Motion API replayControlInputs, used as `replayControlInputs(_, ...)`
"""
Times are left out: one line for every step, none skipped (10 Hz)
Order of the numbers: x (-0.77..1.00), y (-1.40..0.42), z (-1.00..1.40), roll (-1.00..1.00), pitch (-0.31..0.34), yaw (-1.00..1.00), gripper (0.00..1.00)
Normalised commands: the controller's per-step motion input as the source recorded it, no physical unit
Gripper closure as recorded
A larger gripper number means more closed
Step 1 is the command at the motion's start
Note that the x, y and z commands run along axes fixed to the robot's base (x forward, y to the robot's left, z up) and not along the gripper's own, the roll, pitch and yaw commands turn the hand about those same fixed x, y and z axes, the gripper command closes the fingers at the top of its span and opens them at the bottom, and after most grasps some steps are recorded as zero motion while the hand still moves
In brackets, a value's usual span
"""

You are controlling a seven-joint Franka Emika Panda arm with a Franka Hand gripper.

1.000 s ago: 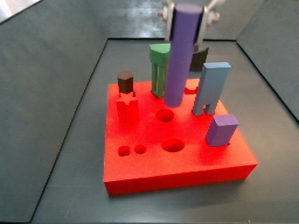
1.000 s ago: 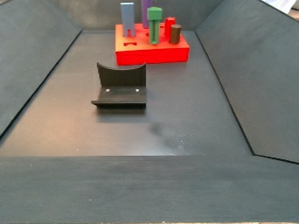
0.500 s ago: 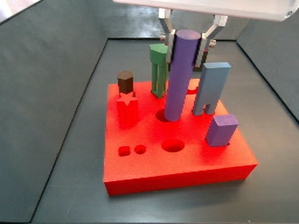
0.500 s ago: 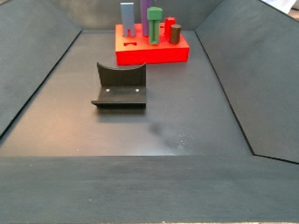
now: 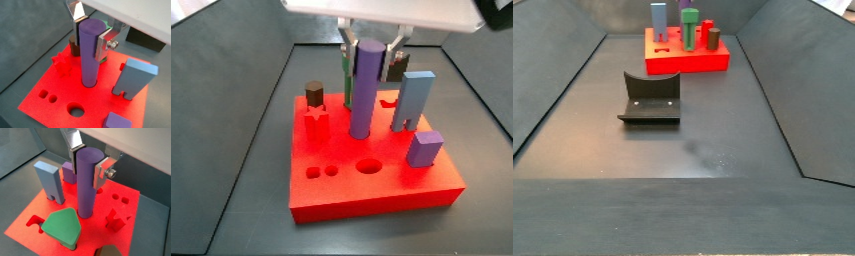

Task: Pick up the round object. Move up. Place the round object on the fixture. Regrasp the round object. Move to above the board. Insert the round object.
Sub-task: Insert the round object.

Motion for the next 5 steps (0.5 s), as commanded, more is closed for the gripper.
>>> replayControlInputs(0.0, 0.0, -0.37, -0.15, -0.067, 0.0, 1.0)
replayControlInputs(0.0, 0.0, -0.42, -0.12, -0.024, 0.0, 1.0)
replayControlInputs(0.05, 0.0, -0.4, -0.08, 0.0, 0.0, 1.0)
replayControlInputs(0.09, 0.0, -0.36, -0.06, 0.0, 0.0, 1.0)
replayControlInputs(0.16, 0.0, -0.31, -0.07, 0.016, 0.0, 1.0)
